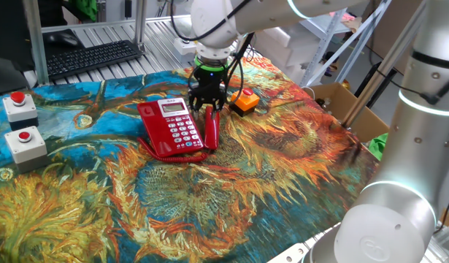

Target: Place the handset of the telephone on the corresponding phone cradle

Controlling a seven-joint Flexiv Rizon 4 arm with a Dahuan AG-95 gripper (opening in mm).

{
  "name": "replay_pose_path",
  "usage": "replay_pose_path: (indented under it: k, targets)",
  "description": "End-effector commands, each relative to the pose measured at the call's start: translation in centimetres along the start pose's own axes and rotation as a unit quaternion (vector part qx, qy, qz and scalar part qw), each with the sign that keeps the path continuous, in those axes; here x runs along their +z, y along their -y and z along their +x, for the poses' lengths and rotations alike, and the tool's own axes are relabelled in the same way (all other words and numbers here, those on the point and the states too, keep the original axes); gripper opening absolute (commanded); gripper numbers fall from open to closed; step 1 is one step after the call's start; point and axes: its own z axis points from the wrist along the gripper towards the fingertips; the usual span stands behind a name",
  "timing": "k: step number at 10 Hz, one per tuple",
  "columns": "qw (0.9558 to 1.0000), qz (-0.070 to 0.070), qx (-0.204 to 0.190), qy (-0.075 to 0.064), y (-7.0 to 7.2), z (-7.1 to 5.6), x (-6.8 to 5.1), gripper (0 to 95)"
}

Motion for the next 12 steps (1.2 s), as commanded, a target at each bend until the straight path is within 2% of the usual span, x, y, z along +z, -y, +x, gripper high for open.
replay_pose_path:
  k: [1, 3, 4, 7, 12]
  targets:
    - [0.9999, 0.001, 0.011, 0.000, 0.4, -0.9, 0.6, 38.0]
    - [0.9997, 0.000, 0.025, 0.001, 1.2, -2.2, 1.6, 38.0]
    - [0.9995, 0.000, 0.032, 0.000, 1.4, -2.7, 1.9, 57.0]
    - [0.9988, -0.002, 0.048, 0.001, 2.0, -3.9, 3.0, 57.0]
    - [0.9977, -0.005, 0.067, 0.005, 2.3, -4.6, 4.5, 57.0]
